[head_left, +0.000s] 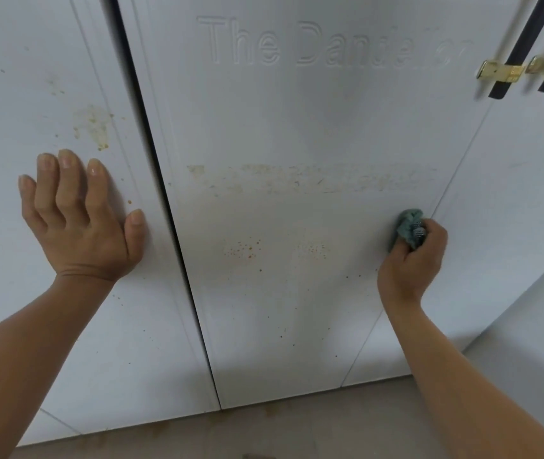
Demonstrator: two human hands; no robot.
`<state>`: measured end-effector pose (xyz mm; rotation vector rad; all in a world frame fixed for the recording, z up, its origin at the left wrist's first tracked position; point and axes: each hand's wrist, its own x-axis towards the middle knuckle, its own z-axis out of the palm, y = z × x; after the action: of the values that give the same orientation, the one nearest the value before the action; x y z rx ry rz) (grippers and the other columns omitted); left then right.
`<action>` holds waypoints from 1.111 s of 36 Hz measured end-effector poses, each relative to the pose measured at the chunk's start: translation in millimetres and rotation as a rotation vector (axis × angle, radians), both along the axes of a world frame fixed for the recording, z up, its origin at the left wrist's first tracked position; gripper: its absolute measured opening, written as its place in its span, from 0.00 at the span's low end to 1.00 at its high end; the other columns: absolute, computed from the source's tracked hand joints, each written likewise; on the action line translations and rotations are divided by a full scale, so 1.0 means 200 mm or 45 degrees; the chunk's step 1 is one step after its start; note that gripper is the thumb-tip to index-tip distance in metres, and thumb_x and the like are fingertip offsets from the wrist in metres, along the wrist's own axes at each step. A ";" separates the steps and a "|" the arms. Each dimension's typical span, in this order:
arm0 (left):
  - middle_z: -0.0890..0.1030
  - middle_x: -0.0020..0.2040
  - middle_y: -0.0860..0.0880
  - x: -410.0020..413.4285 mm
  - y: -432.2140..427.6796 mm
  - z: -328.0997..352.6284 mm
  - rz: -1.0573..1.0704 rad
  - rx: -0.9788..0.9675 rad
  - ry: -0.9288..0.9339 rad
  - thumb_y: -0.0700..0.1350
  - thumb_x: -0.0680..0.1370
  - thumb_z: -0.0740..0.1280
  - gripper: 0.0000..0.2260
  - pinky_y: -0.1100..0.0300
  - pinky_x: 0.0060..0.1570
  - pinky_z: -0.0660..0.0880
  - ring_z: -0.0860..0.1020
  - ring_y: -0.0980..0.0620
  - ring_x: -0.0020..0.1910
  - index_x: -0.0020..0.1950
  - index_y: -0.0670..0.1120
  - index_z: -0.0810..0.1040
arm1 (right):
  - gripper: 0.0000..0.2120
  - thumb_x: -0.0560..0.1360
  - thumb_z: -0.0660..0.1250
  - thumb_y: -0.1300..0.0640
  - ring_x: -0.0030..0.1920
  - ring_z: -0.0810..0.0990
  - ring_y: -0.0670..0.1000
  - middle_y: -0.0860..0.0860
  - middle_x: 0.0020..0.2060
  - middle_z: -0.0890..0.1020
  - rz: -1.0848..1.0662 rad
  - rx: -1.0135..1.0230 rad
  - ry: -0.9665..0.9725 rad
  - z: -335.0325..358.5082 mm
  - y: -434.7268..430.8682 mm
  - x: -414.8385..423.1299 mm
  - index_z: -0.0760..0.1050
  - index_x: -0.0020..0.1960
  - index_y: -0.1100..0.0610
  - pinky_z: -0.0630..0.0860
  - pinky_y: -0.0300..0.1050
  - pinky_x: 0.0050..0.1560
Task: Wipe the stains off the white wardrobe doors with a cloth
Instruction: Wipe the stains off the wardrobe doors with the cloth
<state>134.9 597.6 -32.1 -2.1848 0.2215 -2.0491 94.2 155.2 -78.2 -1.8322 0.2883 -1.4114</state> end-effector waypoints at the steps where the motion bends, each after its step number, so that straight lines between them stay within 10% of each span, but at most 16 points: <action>1: 0.57 0.81 0.40 0.00 0.00 0.00 0.004 -0.001 -0.005 0.56 0.83 0.55 0.32 0.36 0.77 0.55 0.53 0.40 0.82 0.82 0.39 0.60 | 0.11 0.76 0.61 0.68 0.50 0.75 0.59 0.60 0.50 0.77 -0.028 0.017 -0.004 0.00 0.03 0.01 0.72 0.58 0.63 0.72 0.48 0.52; 7: 0.59 0.80 0.38 0.01 0.00 0.00 0.033 0.013 -0.031 0.55 0.82 0.55 0.32 0.39 0.80 0.52 0.54 0.38 0.82 0.82 0.39 0.59 | 0.12 0.74 0.60 0.67 0.48 0.74 0.59 0.60 0.46 0.79 0.173 -0.723 0.037 -0.07 0.17 -0.03 0.70 0.56 0.58 0.69 0.44 0.41; 12: 0.57 0.80 0.39 0.01 0.00 0.00 0.034 0.008 -0.030 0.56 0.83 0.55 0.32 0.40 0.80 0.50 0.52 0.40 0.83 0.82 0.39 0.58 | 0.11 0.76 0.60 0.69 0.49 0.74 0.58 0.62 0.48 0.78 -0.087 0.056 -0.062 0.00 0.11 0.03 0.74 0.57 0.66 0.70 0.46 0.52; 18: 0.56 0.81 0.39 0.01 0.00 0.00 0.026 0.007 -0.021 0.56 0.82 0.55 0.32 0.40 0.80 0.50 0.51 0.40 0.83 0.83 0.39 0.57 | 0.12 0.74 0.57 0.69 0.46 0.73 0.59 0.61 0.44 0.77 0.112 -0.550 -0.011 -0.08 0.22 -0.01 0.73 0.55 0.64 0.64 0.39 0.48; 23: 0.57 0.80 0.39 0.00 0.00 0.00 0.016 -0.002 -0.018 0.55 0.82 0.56 0.32 0.40 0.80 0.51 0.51 0.41 0.83 0.82 0.39 0.58 | 0.13 0.73 0.59 0.72 0.47 0.72 0.56 0.61 0.45 0.77 -0.049 0.000 -0.054 0.00 0.23 0.03 0.73 0.56 0.65 0.66 0.42 0.51; 28: 0.58 0.80 0.39 0.00 0.00 0.00 0.012 -0.001 -0.026 0.55 0.82 0.55 0.32 0.39 0.79 0.53 0.52 0.41 0.83 0.82 0.39 0.59 | 0.11 0.74 0.58 0.68 0.45 0.74 0.60 0.60 0.43 0.79 0.174 -0.673 -0.051 -0.08 0.31 -0.01 0.74 0.54 0.62 0.69 0.46 0.47; 34: 0.59 0.79 0.38 0.00 -0.01 0.00 0.031 -0.004 -0.015 0.56 0.82 0.55 0.31 0.40 0.80 0.52 0.50 0.42 0.83 0.81 0.39 0.59 | 0.18 0.70 0.61 0.76 0.50 0.74 0.60 0.62 0.49 0.77 -0.022 -0.051 -0.054 0.02 0.29 0.02 0.73 0.59 0.66 0.66 0.41 0.53; 40: 0.58 0.80 0.39 0.00 -0.01 0.00 0.026 -0.008 -0.018 0.56 0.82 0.55 0.31 0.39 0.80 0.52 0.50 0.42 0.83 0.81 0.39 0.59 | 0.18 0.70 0.60 0.71 0.49 0.72 0.59 0.61 0.46 0.78 0.134 -0.590 0.045 -0.04 0.31 -0.04 0.71 0.58 0.61 0.68 0.45 0.49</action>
<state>134.2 596.3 -31.8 -2.1666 0.1910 -2.0563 87.1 217.6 -86.4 -2.2063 -0.1312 -1.4574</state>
